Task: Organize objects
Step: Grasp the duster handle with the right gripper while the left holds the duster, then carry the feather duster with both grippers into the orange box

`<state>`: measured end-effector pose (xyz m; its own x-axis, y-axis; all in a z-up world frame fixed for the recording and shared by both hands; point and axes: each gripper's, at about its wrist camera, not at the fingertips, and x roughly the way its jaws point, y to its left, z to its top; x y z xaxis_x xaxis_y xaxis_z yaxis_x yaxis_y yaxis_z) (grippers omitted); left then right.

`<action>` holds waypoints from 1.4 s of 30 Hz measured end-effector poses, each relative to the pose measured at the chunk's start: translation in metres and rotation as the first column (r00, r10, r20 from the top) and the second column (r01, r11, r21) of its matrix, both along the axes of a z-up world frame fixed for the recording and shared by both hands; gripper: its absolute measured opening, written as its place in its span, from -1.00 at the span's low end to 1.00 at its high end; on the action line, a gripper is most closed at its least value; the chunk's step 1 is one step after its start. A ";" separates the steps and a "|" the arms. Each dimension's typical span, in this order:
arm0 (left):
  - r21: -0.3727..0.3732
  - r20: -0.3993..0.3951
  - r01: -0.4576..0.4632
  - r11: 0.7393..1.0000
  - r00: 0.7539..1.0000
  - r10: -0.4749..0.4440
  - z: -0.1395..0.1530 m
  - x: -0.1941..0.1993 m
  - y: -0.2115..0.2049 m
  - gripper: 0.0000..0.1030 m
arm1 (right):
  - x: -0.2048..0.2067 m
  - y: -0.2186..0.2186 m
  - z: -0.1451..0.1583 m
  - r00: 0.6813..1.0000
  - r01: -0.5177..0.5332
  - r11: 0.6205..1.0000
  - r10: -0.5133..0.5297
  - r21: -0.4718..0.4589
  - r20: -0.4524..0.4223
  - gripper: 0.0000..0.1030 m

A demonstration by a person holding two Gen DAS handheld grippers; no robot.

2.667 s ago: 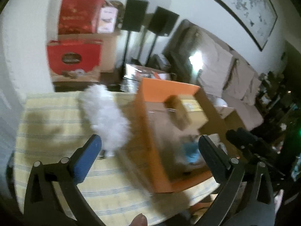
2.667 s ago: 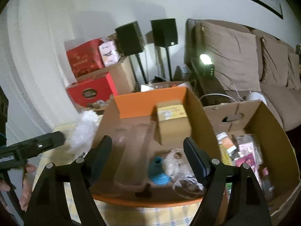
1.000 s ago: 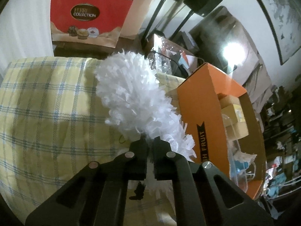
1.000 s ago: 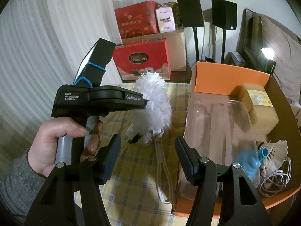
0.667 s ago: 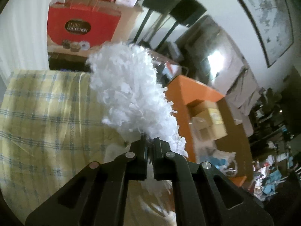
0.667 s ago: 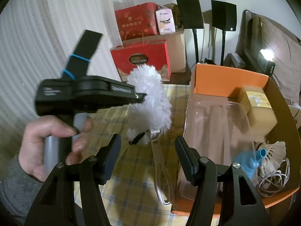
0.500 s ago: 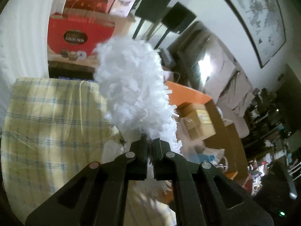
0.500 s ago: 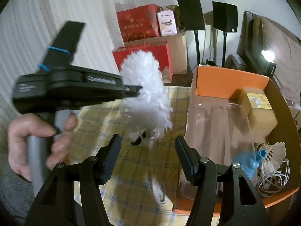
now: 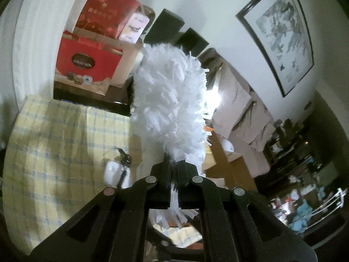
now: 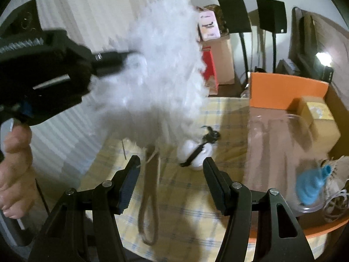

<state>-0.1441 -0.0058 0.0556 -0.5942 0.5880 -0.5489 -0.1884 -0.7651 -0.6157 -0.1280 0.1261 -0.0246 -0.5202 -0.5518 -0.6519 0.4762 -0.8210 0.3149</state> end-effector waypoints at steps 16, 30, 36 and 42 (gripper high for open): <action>0.023 -0.006 0.093 0.995 0.996 -0.093 0.024 -0.007 0.046 -0.93 | 0.013 0.020 0.015 1.000 -0.004 1.000 0.004 -0.013 -0.004 -0.74; 0.005 0.081 0.206 0.978 0.975 -0.206 -0.007 -0.064 0.155 -0.93 | -0.036 0.129 0.022 0.999 0.027 0.986 -0.033 0.164 0.037 -0.74; 0.023 0.152 0.209 0.978 0.966 -0.210 -0.038 -0.081 0.174 -0.93 | -0.060 0.164 -0.001 0.999 -0.002 0.967 -0.007 0.253 0.035 -0.72; 0.012 0.216 0.208 0.978 0.954 -0.206 -0.065 -0.095 0.182 -0.93 | -0.076 0.185 -0.025 0.998 -0.028 0.957 0.009 0.290 0.068 -0.68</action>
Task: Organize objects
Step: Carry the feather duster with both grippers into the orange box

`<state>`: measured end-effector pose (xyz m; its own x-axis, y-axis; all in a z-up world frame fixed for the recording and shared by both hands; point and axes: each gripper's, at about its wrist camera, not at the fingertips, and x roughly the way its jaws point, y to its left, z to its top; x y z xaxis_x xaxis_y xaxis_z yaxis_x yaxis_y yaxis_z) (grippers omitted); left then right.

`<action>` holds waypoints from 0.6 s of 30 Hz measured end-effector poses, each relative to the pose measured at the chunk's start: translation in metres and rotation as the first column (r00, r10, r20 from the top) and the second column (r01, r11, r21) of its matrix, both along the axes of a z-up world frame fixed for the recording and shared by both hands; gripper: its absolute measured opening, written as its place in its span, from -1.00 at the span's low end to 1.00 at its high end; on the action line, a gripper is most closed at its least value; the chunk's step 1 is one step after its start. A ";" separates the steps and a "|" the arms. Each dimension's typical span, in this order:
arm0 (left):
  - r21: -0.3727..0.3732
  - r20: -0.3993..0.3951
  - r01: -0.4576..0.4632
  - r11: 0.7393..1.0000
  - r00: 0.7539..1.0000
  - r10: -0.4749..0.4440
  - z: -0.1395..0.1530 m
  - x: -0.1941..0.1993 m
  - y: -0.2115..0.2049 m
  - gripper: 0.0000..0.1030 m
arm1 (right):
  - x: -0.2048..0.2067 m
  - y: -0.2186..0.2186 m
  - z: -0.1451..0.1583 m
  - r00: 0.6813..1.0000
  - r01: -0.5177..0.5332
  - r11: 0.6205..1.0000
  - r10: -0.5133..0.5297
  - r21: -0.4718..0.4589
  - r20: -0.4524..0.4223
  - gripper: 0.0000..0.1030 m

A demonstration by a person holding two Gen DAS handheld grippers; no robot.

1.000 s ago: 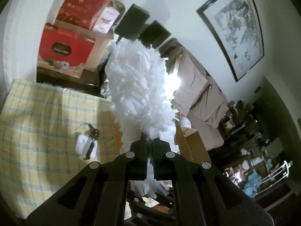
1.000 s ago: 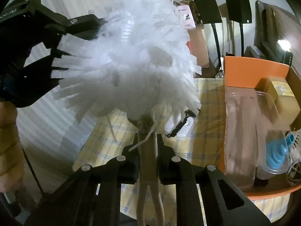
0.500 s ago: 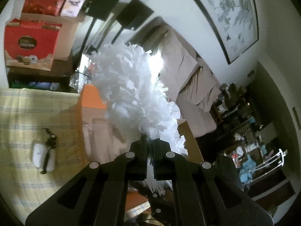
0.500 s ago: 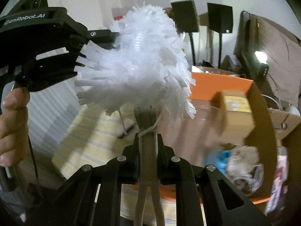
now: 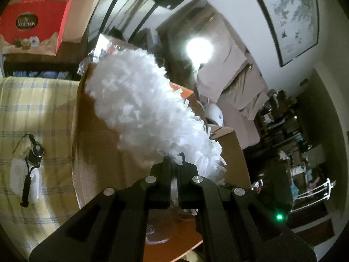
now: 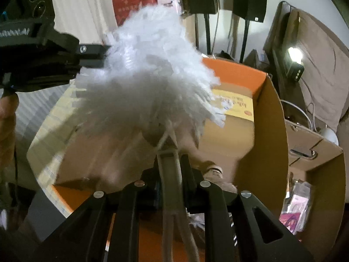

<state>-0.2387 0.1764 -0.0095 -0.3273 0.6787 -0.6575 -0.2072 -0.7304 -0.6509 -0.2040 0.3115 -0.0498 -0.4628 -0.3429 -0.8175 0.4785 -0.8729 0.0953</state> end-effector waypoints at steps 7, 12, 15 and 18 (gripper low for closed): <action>-0.046 0.051 0.009 0.999 0.999 -0.007 -0.022 -0.014 0.009 -0.92 | -0.009 0.010 -0.015 0.999 0.046 0.999 -0.046 -0.020 0.010 -0.59; -0.046 0.085 0.006 0.999 0.996 -0.003 -0.027 -0.016 0.002 -0.37 | -0.010 0.007 -0.016 0.998 0.069 0.998 -0.068 -0.012 0.011 -0.52; -0.026 0.067 0.015 1.000 0.998 -0.013 -0.021 -0.010 -0.004 -0.18 | -0.010 0.006 -0.016 0.997 0.069 0.997 -0.069 -0.017 0.016 -0.45; -0.027 0.039 0.036 0.999 0.999 -0.035 -0.010 -0.002 -0.006 -0.01 | -0.009 0.008 -0.013 0.997 0.071 0.996 -0.070 -0.049 0.031 -0.36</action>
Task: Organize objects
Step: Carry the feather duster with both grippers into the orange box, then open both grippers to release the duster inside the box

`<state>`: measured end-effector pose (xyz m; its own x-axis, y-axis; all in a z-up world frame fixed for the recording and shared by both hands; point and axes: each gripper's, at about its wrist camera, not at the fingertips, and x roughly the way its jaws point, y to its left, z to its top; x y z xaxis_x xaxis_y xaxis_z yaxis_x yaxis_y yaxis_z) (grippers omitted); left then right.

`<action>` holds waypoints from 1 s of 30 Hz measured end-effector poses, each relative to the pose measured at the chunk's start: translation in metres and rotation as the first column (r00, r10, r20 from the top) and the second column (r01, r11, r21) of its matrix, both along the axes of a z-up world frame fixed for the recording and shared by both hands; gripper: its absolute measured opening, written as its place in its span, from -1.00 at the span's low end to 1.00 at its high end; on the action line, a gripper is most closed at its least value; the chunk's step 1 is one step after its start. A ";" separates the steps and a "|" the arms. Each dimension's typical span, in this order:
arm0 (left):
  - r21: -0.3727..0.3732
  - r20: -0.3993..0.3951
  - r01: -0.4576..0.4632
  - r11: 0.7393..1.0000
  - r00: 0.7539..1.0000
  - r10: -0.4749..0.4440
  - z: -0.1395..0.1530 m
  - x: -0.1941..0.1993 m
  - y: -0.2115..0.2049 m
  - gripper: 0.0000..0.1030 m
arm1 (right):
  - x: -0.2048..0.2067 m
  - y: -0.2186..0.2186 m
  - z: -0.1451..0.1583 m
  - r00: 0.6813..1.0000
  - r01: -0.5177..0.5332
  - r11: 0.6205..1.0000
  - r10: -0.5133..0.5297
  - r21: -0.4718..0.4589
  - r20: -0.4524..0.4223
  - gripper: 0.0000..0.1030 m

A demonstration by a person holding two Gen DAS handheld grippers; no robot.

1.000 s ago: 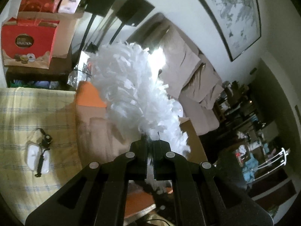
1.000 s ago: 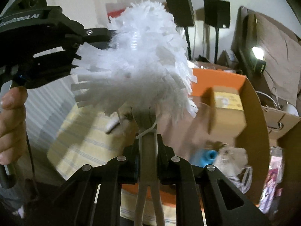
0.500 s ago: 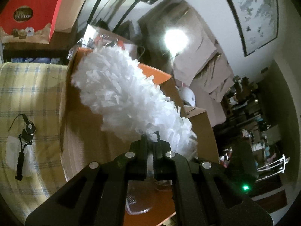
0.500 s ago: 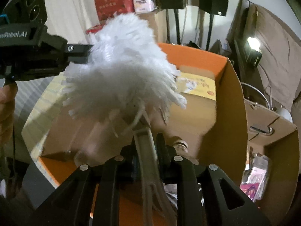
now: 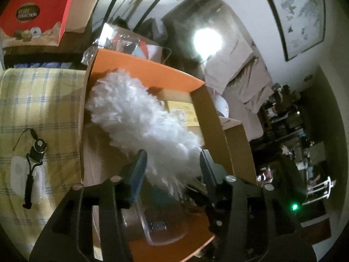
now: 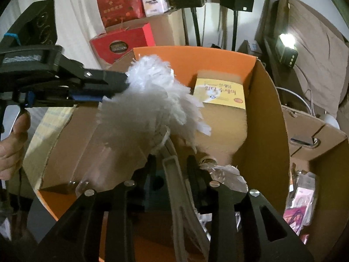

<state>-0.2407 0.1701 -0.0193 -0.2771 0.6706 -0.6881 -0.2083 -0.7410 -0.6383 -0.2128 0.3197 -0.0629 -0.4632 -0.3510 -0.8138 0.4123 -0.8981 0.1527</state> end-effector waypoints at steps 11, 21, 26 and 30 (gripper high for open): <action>-0.085 -0.119 0.022 0.996 0.992 -0.032 0.038 0.038 -0.016 0.49 | 0.026 0.010 0.049 0.996 0.036 0.996 -0.043 -0.086 -0.084 -0.20; -0.182 -0.179 -0.064 0.981 0.983 0.031 0.049 0.059 -0.061 0.78 | 0.050 -0.002 0.065 0.990 0.104 0.992 -0.110 -0.068 -0.088 0.09; -0.235 -0.239 -0.139 0.962 0.968 0.081 0.053 0.072 -0.093 0.78 | 0.056 -0.016 0.063 0.990 0.111 0.992 -0.116 -0.057 -0.085 0.40; -0.264 -0.256 -0.178 0.948 0.960 0.110 0.051 0.079 -0.116 0.78 | 0.061 -0.034 0.065 0.992 0.085 0.995 -0.090 -0.058 -0.092 0.59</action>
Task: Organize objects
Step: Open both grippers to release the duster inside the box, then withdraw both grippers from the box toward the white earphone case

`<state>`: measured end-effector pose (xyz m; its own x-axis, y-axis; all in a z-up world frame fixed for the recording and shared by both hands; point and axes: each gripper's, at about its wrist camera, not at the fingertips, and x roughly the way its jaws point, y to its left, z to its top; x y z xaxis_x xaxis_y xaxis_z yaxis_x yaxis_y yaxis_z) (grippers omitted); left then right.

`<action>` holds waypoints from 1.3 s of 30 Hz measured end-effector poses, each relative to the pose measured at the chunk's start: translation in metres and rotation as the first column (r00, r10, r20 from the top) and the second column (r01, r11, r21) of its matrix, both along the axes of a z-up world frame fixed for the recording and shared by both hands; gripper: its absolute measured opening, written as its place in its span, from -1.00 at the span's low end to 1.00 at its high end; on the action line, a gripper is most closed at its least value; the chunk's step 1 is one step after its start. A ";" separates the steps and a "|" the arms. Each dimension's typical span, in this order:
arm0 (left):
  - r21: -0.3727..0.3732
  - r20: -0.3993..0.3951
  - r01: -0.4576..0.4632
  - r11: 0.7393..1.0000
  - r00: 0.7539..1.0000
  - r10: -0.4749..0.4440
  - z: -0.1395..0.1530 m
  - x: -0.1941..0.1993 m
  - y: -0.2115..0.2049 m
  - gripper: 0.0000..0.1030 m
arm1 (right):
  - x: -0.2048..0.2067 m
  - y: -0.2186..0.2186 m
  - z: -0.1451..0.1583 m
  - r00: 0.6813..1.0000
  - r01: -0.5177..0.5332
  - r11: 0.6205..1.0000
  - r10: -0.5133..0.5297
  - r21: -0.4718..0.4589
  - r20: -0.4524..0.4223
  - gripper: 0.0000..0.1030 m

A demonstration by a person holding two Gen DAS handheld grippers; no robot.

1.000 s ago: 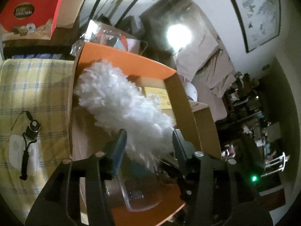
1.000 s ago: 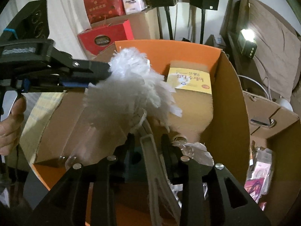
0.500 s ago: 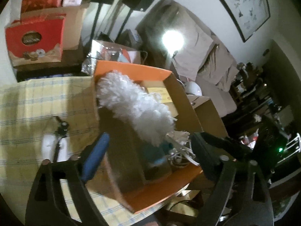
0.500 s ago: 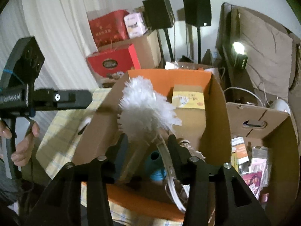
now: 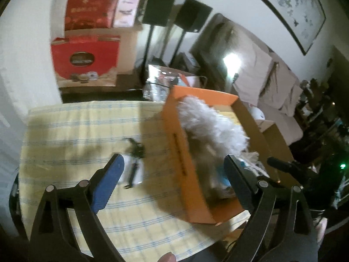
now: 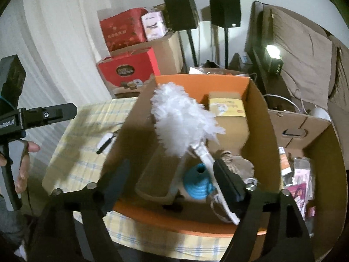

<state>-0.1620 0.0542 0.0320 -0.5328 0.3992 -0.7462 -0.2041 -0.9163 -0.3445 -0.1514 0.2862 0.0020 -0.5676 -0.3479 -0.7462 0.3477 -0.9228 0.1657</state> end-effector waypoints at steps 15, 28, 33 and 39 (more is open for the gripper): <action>-0.101 0.006 -0.121 0.988 0.993 0.122 -0.030 0.021 -0.072 0.78 | 0.010 -0.091 0.004 0.994 -0.108 0.993 0.107 -0.047 -0.012 0.59; -0.148 -0.038 -0.216 0.965 0.976 0.213 -0.043 0.038 -0.120 0.78 | 0.003 -0.171 -0.012 0.989 -0.149 0.989 0.149 -0.021 0.016 0.37; -0.172 -0.048 -0.241 0.955 0.970 0.236 -0.050 0.039 -0.132 0.78 | -0.008 -0.195 -0.025 0.991 -0.130 0.991 0.131 -0.023 0.036 0.26; -0.152 -0.031 -0.258 0.954 0.966 0.256 -0.062 0.038 -0.147 0.78 | -0.028 -0.211 -0.052 0.992 -0.087 0.996 0.087 0.001 0.088 0.13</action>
<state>-0.1238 -0.0930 -0.0304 -0.6104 0.1287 -0.7815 0.0427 -0.9799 -0.1947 -0.1792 0.0753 -0.0500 -0.4677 -0.3892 -0.7936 0.4112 -0.8906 0.1944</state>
